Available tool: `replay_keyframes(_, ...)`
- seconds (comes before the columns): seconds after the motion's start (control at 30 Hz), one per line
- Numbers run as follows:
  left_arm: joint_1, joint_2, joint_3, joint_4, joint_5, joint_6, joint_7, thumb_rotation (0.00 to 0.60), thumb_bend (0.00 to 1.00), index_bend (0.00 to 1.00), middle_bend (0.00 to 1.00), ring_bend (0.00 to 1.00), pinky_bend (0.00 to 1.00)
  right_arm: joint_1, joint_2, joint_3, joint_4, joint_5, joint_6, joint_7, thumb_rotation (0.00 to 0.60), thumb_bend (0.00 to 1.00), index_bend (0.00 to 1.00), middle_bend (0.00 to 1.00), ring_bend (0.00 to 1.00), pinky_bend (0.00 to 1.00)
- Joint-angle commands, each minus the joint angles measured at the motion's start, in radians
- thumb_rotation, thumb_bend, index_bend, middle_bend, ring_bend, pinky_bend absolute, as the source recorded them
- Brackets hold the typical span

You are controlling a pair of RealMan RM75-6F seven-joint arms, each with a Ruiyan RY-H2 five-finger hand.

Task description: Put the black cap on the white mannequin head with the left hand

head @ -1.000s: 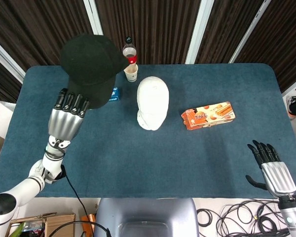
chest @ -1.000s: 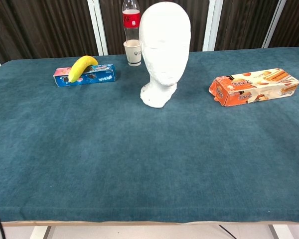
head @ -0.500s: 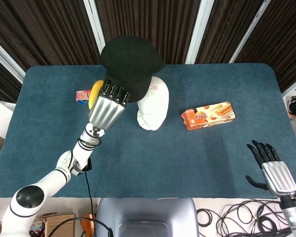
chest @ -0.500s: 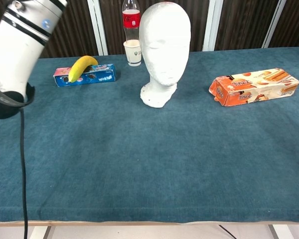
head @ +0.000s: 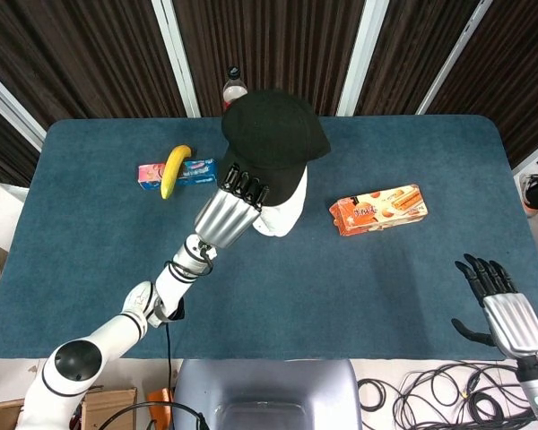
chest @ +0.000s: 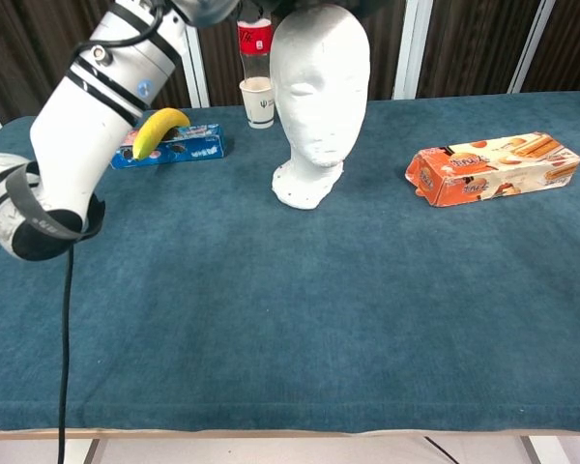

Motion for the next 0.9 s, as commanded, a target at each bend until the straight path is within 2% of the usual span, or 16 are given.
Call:
replay_keyframes(0.03,0.007,-0.006,0.015,0.0,0.013,0.009,0.011,0.6,0.52,0.74,0.72,0.61,0.48,-0.001,0.001,0.0,0.002,-0.001,0.003,0.006,0.6,0.17,0.0,0.0,0.0,0.0)
replay_keyframes(0.23,0.02,-0.018,0.03,0.001,0.018,0.007,0.009,0.6,0.52,0.74,0.72,0.61,0.48,-0.001,0.005,0.001,0.006,0.004,0.001,0.02,0.6,0.17,0.0,0.0,0.0,0.0)
replay_keyframes(0.47,0.048,-0.049,0.076,0.018,0.042,-0.004,-0.02,0.6,0.52,0.74,0.72,0.61,0.46,-0.001,0.001,0.009,0.008,0.026,-0.003,0.013,0.6,0.17,0.0,0.0,0.0,0.0)
replay_keyframes(0.63,0.061,-0.075,0.085,0.037,0.04,-0.023,-0.044,0.6,0.5,0.7,0.71,0.61,0.45,-0.004,0.003,0.009,0.006,0.024,0.002,0.017,0.6,0.17,0.0,0.0,0.0,0.0)
replay_keyframes(0.73,0.071,-0.082,0.09,0.042,0.035,-0.04,-0.046,0.6,0.43,0.55,0.62,0.55,0.43,-0.004,0.004,0.007,0.007,0.022,0.0,0.019,0.6,0.17,0.0,0.0,0.0,0.0)
replay_keyframes(0.83,0.085,-0.078,0.097,0.014,0.03,-0.062,-0.075,0.6,0.35,0.34,0.42,0.39,0.38,-0.004,0.006,0.006,0.008,0.019,0.001,0.027,0.6,0.17,0.0,0.0,0.0,0.0)
replay_keyframes(0.9,0.092,-0.075,0.1,-0.001,0.035,-0.056,-0.076,0.6,0.33,0.24,0.31,0.3,0.36,-0.005,0.006,0.006,0.009,0.018,0.003,0.028,0.6,0.17,0.0,0.0,0.0,0.0)
